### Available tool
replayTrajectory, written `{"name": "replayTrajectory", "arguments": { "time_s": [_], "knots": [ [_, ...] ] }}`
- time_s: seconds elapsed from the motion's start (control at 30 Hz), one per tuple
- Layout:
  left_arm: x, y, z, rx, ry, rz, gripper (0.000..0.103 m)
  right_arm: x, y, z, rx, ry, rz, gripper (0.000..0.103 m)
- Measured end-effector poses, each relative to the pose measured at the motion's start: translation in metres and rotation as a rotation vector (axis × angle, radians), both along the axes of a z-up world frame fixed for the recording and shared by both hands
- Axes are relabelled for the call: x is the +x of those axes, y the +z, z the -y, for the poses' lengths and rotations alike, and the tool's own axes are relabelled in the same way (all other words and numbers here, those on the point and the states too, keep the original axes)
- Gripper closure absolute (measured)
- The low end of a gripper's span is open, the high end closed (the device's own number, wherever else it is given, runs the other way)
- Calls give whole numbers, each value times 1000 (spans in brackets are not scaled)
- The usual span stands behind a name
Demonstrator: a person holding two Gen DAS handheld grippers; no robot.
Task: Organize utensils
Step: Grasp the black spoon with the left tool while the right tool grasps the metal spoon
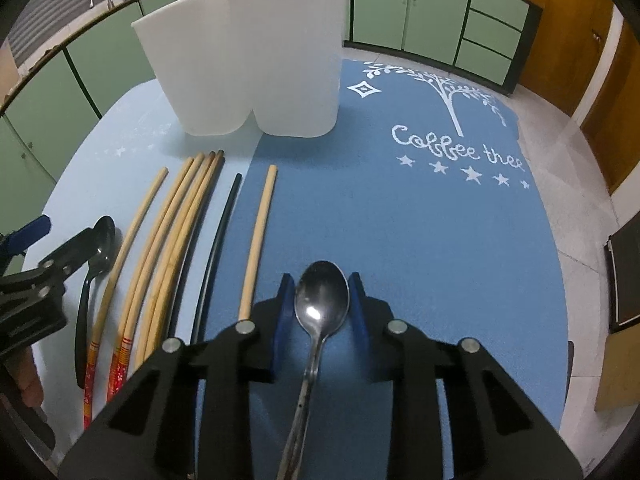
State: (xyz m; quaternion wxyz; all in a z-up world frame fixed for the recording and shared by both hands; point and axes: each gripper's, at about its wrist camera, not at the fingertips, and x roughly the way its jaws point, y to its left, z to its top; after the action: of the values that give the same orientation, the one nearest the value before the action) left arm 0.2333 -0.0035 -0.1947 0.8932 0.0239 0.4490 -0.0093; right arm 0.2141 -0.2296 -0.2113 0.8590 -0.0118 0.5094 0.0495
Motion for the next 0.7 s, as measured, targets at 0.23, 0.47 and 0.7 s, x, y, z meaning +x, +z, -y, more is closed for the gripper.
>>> {"name": "replayTrajectory", "arguments": {
  "time_s": [0.23,0.47,0.7],
  "knots": [
    [10,-9,-2,4,11,-25,6,-2,0,2,3,4,10,77],
    [19,-18,0,-2,4,-60,10,-1,-1,1,4,8,9,76],
    [21,-19,0,-54,-25,-82,36,3,-1,0,7,11,-8,76]
  ]
}}
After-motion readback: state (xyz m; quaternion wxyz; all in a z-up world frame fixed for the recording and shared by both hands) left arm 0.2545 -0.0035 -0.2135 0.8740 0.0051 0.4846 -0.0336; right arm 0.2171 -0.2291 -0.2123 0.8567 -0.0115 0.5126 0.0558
